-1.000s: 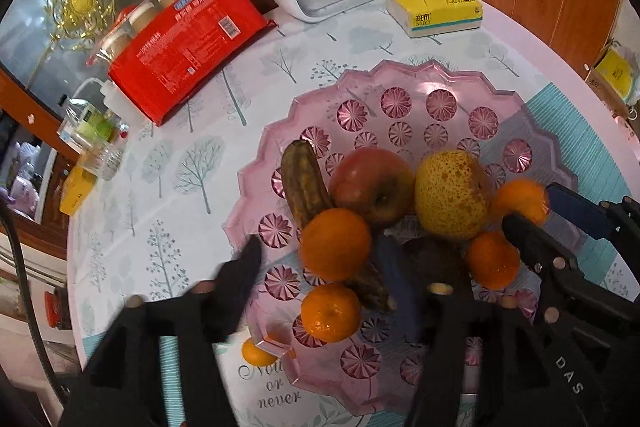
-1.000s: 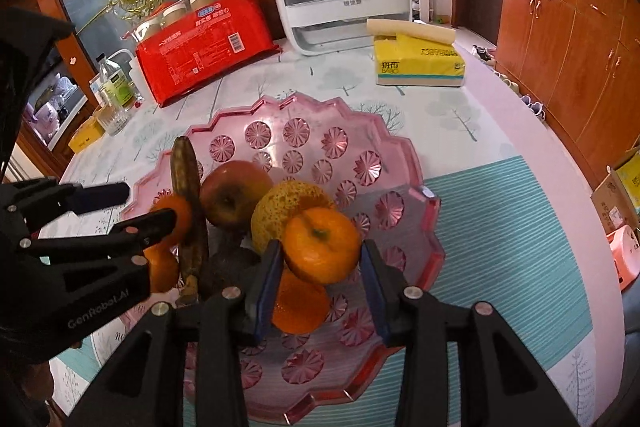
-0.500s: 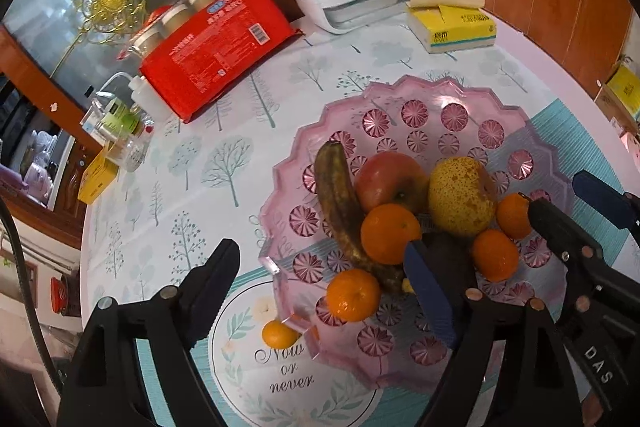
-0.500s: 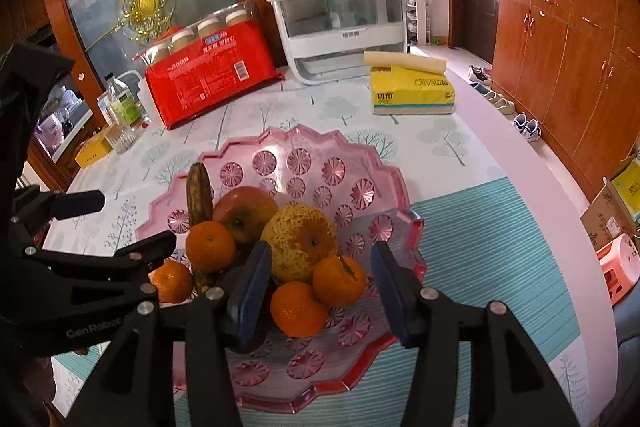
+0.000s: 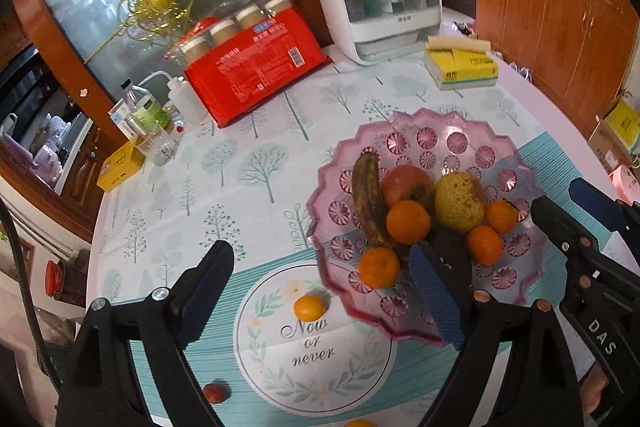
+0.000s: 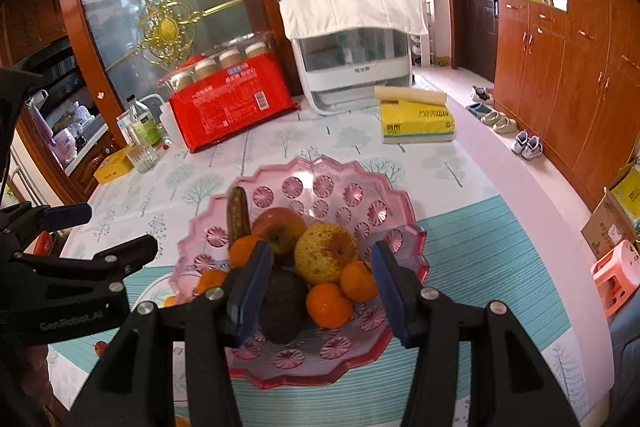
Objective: Organize fruits
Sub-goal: 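Open both grippers to drop the mandarins into the bowl, then withdraw, then lower the left gripper around a red plum while the right gripper approaches another red plum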
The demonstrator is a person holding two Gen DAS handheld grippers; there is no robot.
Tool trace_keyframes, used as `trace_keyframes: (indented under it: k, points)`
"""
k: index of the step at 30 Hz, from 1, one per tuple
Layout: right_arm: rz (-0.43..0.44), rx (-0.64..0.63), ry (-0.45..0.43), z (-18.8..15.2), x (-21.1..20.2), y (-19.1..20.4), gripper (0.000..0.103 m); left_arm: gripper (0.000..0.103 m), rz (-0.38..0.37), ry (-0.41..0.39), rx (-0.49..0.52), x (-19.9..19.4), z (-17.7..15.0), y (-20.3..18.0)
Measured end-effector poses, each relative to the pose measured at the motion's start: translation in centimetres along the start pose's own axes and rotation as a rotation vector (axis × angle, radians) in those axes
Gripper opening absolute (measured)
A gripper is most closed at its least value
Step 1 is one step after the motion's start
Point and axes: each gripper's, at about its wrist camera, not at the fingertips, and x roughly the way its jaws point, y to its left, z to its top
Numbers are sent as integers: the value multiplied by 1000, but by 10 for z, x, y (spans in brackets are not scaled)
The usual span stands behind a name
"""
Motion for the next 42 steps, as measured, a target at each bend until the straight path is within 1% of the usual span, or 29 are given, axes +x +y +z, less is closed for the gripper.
trace_keyframes:
  k: [6, 9, 14, 19, 24, 30, 37, 42]
  points:
    - [-18, -30, -53, 0, -26, 22, 53, 92, -27, -38, -17, -28, -12, 24]
    - [-24, -44, -78, -3, -41, 38, 56, 93, -19, -63, -14, -40, -20, 40]
    - [-51, -62, -125, -12, -66, 72, 59, 93, -23, -88, -13, -57, -38, 76]
    - [-69, -61, -141, -25, -82, 109, 60, 93, -16, -113, -6, -68, -60, 119]
    - [-97, -53, -136, -46, -93, 141, 60, 93, -28, -116, -5, -65, -86, 159]
    - [-129, -34, -117, -71, -98, 173, 60, 93, -68, -99, -3, -54, -115, 188]
    - [-157, -19, -90, -93, -96, 196, 60, 93, -105, -84, 23, -45, -138, 199]
    - [-140, -13, -61, -104, -89, 200, 60, 93, -123, -38, 43, -28, -153, 197]
